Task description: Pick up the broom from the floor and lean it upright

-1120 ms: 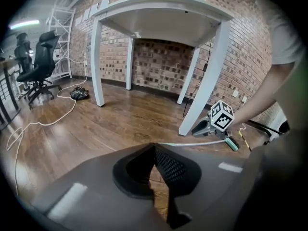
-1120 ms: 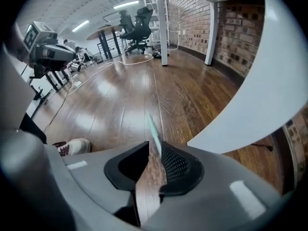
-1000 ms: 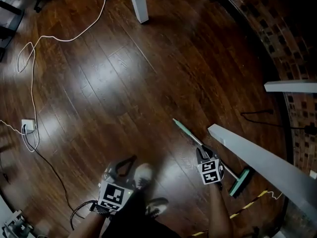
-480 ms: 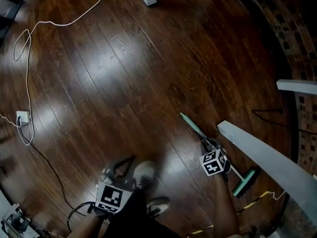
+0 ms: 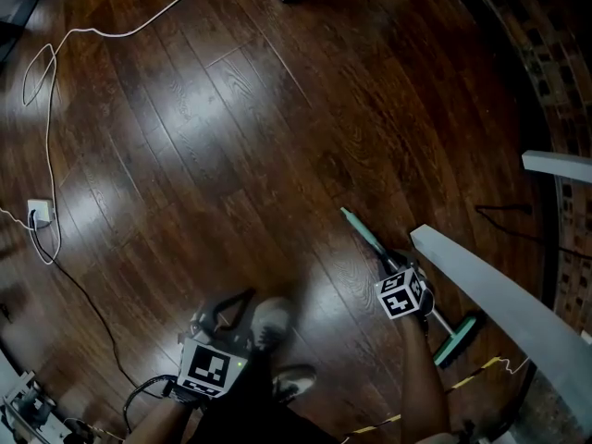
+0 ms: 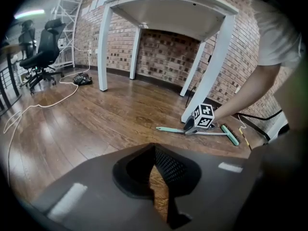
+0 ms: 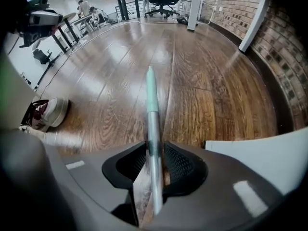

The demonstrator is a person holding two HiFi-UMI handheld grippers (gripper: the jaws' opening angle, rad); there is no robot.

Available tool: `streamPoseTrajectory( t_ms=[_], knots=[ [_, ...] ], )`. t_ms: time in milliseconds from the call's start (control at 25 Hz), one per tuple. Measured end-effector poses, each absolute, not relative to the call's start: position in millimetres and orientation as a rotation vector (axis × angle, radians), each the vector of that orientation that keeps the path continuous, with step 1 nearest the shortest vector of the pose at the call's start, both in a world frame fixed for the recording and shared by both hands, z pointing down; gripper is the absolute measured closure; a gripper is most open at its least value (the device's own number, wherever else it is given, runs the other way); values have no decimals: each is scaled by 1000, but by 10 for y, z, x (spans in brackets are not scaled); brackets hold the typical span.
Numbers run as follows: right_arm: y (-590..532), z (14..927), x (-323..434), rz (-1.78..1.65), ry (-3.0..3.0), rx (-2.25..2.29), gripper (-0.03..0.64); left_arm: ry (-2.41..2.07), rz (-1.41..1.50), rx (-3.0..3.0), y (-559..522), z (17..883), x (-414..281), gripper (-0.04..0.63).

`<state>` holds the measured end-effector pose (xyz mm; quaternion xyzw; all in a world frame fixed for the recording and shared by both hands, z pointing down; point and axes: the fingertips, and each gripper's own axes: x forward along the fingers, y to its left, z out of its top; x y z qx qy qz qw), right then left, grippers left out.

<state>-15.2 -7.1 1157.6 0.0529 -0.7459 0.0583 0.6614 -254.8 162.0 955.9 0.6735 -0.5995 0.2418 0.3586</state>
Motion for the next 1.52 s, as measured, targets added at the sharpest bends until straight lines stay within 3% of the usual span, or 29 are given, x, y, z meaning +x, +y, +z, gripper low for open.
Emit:
streamPoseTrajectory(
  t_ms=[400, 520, 760, 1520],
  knots=[
    [5, 11675, -192, 128, -1695, 68, 483, -1524, 628, 1749, 1557, 9614, -2414, 600],
    [65, 11686, -197, 126, -1690, 51, 529, -1517, 628, 1754, 1549, 9609, -2361, 600],
    [150, 11492, -192, 80, -1684, 52, 532, -1515, 642, 1788, 1475, 9397, -2318, 600],
    [121, 8837, -108, -106, -1944, 363, 534, -1569, 531, 1893, 1072, 7455, -2292, 600]
  ],
)
